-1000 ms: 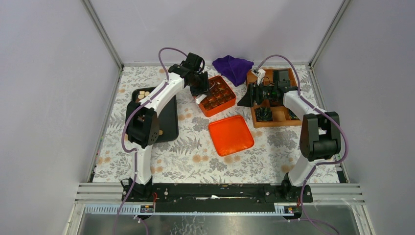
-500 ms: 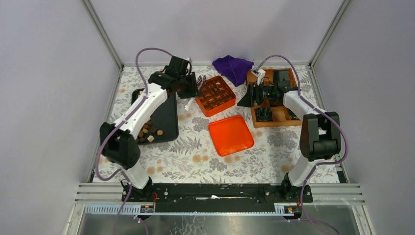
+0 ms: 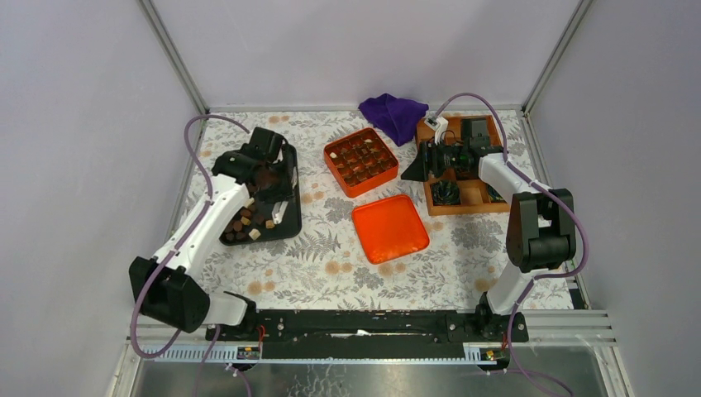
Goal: Pack the chocolate
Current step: Pick up the fake chocolate from the plate.
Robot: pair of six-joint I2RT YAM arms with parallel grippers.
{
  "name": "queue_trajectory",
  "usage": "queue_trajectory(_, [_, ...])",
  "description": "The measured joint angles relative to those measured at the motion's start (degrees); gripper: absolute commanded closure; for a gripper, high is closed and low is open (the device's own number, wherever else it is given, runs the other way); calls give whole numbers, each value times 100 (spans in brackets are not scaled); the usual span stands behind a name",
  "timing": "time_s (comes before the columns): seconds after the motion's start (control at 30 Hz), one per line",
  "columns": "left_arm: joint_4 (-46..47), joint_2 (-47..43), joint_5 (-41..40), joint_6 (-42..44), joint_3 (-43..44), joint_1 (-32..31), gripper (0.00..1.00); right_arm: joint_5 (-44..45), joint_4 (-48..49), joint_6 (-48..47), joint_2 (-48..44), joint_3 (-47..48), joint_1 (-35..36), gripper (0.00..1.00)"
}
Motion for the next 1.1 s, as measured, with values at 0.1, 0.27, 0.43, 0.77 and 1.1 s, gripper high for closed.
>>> queue_trajectory(0.1, [-457, -175, -151, -42, -92, 0, 60, -7, 2, 0, 0, 0, 0, 27])
queue_trajectory(0.27, [-1156, -424, -278, -179, -151, 2, 59, -46, 4, 2, 0, 0, 0, 27])
queue_trajectory(0.43, [-1624, -647, -297, -337, -229, 2, 59, -105, 7, 4, 0, 0, 0, 27])
queue_trajectory(0.77, [-1829, -748, -317, -476, -765, 59, 58, -109, 7, 4, 0, -2, 0, 27])
queue_trajectory(1.1, [-1620, -664, -304, -472, -1025, 219, 54, -111, 7, 4, 2, -2, 0, 27])
